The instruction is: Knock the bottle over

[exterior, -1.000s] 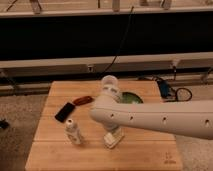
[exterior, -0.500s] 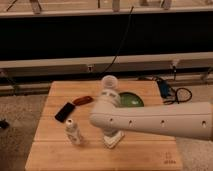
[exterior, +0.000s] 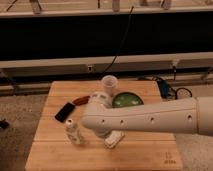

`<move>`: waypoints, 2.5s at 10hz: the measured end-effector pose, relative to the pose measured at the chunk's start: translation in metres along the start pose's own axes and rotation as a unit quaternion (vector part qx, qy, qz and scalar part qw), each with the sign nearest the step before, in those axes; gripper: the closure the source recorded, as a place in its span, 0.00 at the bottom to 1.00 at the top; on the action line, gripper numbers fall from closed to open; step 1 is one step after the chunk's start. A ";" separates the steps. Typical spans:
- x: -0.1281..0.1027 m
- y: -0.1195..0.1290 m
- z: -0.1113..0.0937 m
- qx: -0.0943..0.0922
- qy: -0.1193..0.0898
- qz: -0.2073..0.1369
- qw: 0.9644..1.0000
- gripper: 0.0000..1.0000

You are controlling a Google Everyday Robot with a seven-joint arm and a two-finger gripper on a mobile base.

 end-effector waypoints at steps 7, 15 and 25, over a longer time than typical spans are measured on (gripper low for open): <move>-0.053 -0.030 0.001 -0.005 -0.013 -0.066 0.998 0.98; -0.098 -0.053 -0.002 0.003 -0.019 -0.143 0.990 0.98; -0.138 -0.088 -0.006 0.029 -0.041 -0.211 0.976 0.98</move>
